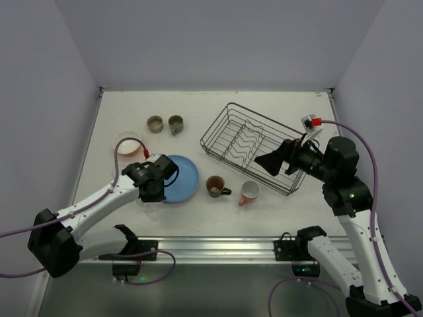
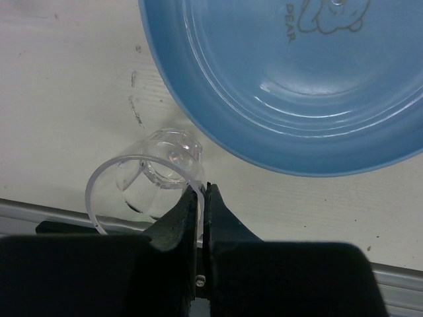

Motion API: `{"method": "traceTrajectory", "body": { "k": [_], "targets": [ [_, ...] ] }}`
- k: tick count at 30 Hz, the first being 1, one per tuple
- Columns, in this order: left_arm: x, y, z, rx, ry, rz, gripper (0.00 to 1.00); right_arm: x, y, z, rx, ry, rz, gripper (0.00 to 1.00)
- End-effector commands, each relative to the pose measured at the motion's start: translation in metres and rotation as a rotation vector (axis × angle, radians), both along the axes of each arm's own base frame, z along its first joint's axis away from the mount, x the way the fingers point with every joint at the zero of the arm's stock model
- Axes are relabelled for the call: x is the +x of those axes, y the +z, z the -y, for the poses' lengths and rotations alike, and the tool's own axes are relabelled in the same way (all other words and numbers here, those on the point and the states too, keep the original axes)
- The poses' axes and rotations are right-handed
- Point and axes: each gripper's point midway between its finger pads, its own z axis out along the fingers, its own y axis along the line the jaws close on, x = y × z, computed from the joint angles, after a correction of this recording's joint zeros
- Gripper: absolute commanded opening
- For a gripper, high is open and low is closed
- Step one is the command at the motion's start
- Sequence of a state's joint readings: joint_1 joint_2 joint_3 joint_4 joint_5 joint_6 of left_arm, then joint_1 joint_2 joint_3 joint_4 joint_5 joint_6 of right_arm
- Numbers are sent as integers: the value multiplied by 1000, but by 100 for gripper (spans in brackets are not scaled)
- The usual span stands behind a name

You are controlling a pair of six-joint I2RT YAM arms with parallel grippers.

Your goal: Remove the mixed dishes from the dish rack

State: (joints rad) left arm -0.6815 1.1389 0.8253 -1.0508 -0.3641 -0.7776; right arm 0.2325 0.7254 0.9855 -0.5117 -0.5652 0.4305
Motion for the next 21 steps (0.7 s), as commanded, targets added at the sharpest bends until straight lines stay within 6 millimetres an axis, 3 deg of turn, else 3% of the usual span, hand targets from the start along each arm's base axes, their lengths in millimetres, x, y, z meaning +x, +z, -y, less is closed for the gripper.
{"method": "traceTrajectory", "body": {
  "k": [1,6,11,21],
  "targets": [
    [9,-11,7,-38,82,31,0,-6,6,-3,-4,45,50,99],
    [12,-7,0,-32,155,74,0,-11,7,-4,2,59,64,99],
    [1,-19,-9,-22,236,60,0,-14,11,-4,8,65,85,99],
    [-3,-11,-31,57,366,108,0,-18,12,-6,14,86,96,99]
  ]
}}
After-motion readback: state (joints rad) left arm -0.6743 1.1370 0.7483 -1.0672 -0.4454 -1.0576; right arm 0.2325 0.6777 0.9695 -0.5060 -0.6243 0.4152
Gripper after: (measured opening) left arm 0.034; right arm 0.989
